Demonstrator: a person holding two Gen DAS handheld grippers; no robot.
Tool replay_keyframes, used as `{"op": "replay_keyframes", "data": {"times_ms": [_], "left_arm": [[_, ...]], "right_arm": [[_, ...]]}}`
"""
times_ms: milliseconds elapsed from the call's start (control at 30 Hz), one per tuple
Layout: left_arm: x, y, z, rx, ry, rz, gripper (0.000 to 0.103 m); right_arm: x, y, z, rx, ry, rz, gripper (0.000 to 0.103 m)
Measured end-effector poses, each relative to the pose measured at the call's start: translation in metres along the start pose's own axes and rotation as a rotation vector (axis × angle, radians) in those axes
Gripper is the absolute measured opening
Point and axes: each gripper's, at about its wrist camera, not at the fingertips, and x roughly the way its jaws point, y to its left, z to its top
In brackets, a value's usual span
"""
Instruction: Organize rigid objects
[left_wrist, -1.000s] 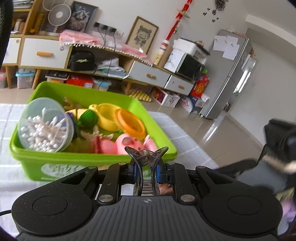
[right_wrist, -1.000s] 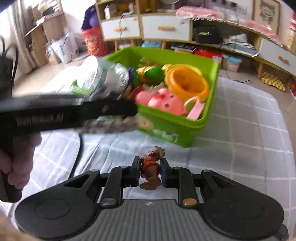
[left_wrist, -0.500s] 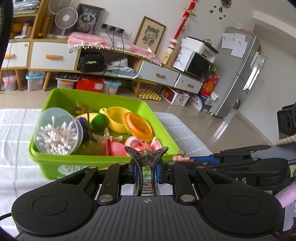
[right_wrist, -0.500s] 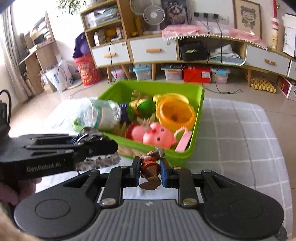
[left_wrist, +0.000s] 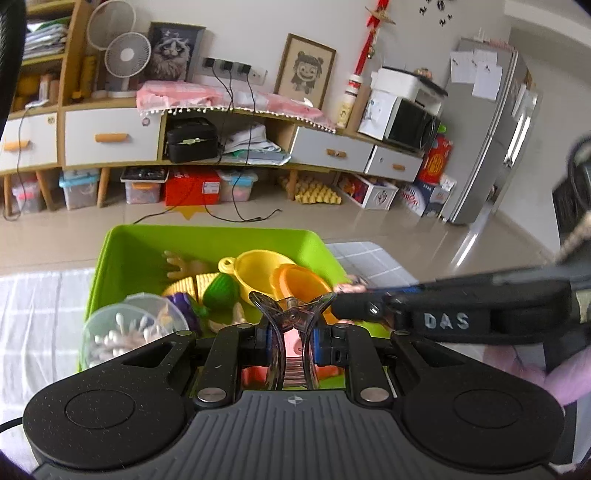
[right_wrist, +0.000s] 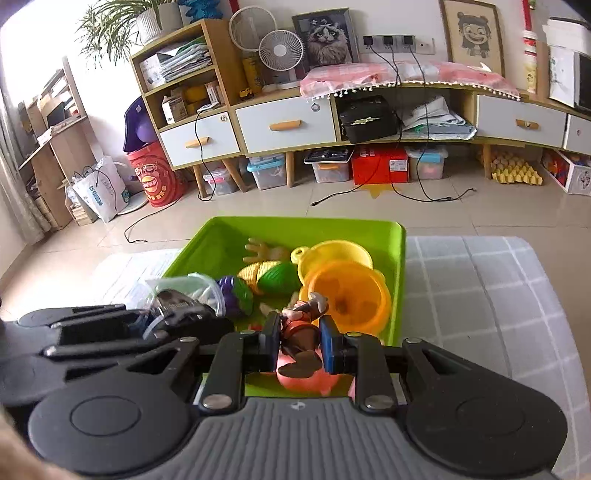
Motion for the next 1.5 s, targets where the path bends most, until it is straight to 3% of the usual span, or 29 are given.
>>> {"op": "replay_keyframes", "data": {"times_ms": [400, 433, 467, 500, 533, 733, 1133, 1500], "left_arm": [[0.019, 0.010, 0.000, 0.054, 0.006, 0.033, 0.025], [0.018, 0.011, -0.001, 0.056, -0.007, 0.035, 0.034], [0.017, 0.011, -0.001, 0.055, -0.017, 0.041, 0.053], [0.015, 0.010, -0.001, 0.052, -0.030, 0.044, 0.062], [0.012, 0.010, -0.002, 0.045, -0.052, 0.042, 0.071], [-0.001, 0.005, 0.000, 0.034, -0.062, 0.045, 0.083], [-0.041, -0.007, -0.013, -0.023, -0.014, 0.068, 0.095], [-0.075, -0.005, -0.044, -0.112, 0.089, 0.181, 0.101]], "right_arm": [[0.038, 0.010, 0.033, 0.026, 0.002, 0.054, 0.035], [0.039, 0.009, 0.035, 0.037, 0.001, 0.058, 0.035], [0.039, 0.009, 0.036, 0.047, 0.001, 0.057, 0.044], [0.039, 0.009, 0.037, 0.057, 0.002, 0.053, 0.054], [0.038, 0.008, 0.037, 0.065, 0.001, 0.051, 0.058], [0.027, 0.010, 0.037, 0.064, 0.003, 0.033, 0.063], [-0.018, 0.017, 0.008, 0.065, 0.010, -0.020, 0.073], [-0.049, 0.032, -0.035, 0.080, 0.043, -0.075, 0.080]]}}
